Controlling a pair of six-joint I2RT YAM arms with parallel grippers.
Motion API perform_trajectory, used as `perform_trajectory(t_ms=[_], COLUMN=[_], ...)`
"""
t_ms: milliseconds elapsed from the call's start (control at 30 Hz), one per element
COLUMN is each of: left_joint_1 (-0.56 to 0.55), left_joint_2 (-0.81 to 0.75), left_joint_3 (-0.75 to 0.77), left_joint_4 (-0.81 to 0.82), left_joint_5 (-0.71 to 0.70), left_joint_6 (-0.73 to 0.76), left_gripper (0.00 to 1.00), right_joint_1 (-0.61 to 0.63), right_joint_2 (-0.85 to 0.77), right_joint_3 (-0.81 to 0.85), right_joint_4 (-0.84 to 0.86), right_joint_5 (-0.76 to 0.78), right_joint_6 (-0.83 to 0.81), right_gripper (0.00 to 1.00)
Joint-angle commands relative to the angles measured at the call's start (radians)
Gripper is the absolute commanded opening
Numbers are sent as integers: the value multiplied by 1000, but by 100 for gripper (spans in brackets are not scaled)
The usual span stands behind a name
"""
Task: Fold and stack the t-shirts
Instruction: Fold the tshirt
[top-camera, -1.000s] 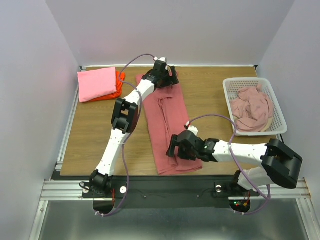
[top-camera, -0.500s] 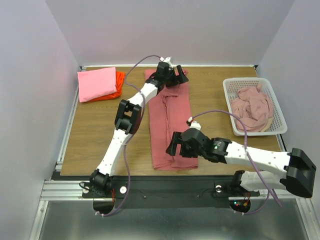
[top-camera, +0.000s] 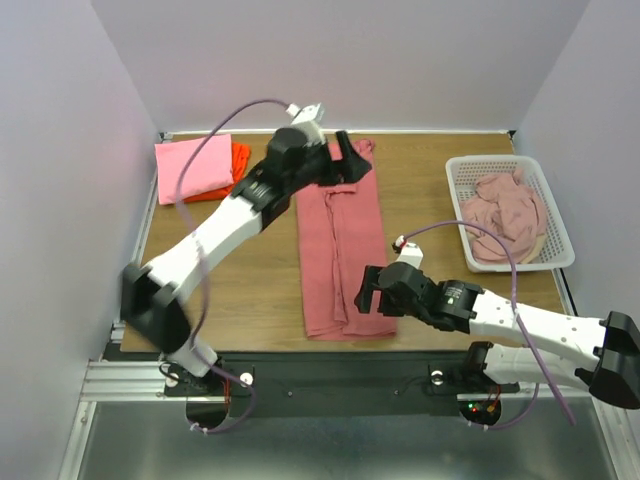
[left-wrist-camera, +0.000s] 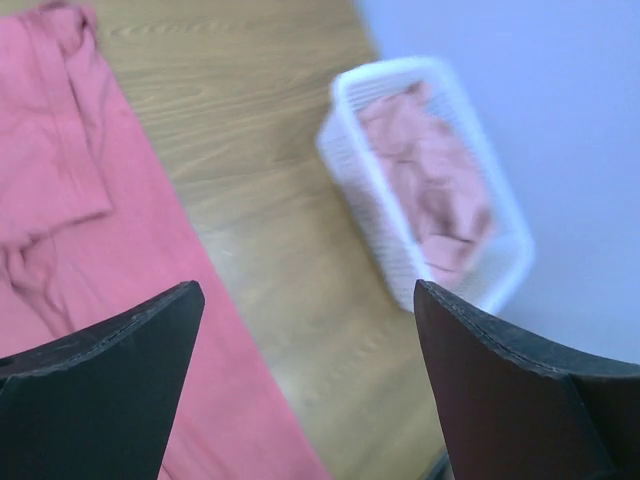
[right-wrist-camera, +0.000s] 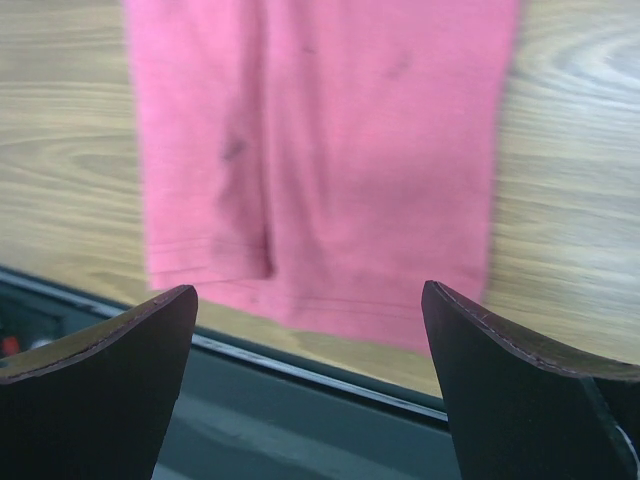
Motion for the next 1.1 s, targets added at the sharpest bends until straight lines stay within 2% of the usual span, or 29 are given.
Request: perform_trajectory(t_ms=[0, 67, 167, 300, 500, 667, 800, 1067], left_joint_1=[-56, -97, -149, -215, -255, -262, -265, -274], left_joint_2=[-389, -551, -683, -851, -942, -896, -780, -629], left_joint_3=[-490, -703, -864, -1051, -1222, -1246, -1196, -1173], left_joint_4=[16, 4, -94, -211, -188, -151, -123, -146], left_joint_5=[-255, -324, -354, -276, -158, -149, -149, -93], left_joint_6=[-125, -239, -335, -484, -576, -576, -524, -467], left_gripper=[99, 99, 99, 98, 98, 94, 85, 44], right_joint_1=[-8, -29, -106, -210, -212, -214, -217, -218], right_joint_2=[-7, 7, 18, 21, 24, 26, 23, -7], right_joint_3=[-15, -15, -41, -74, -103, -139, -145, -171], right_joint_4=[-50, -69, -90, -90, -89, -87, -87, -80], right_joint_5=[86, 81, 23, -93, -184, -210, -219, -238], right_joint_6=[-8, -5, -5, -46, -32, 6, 27, 61], right_gripper=[100, 100, 100, 100, 98, 96, 95, 88])
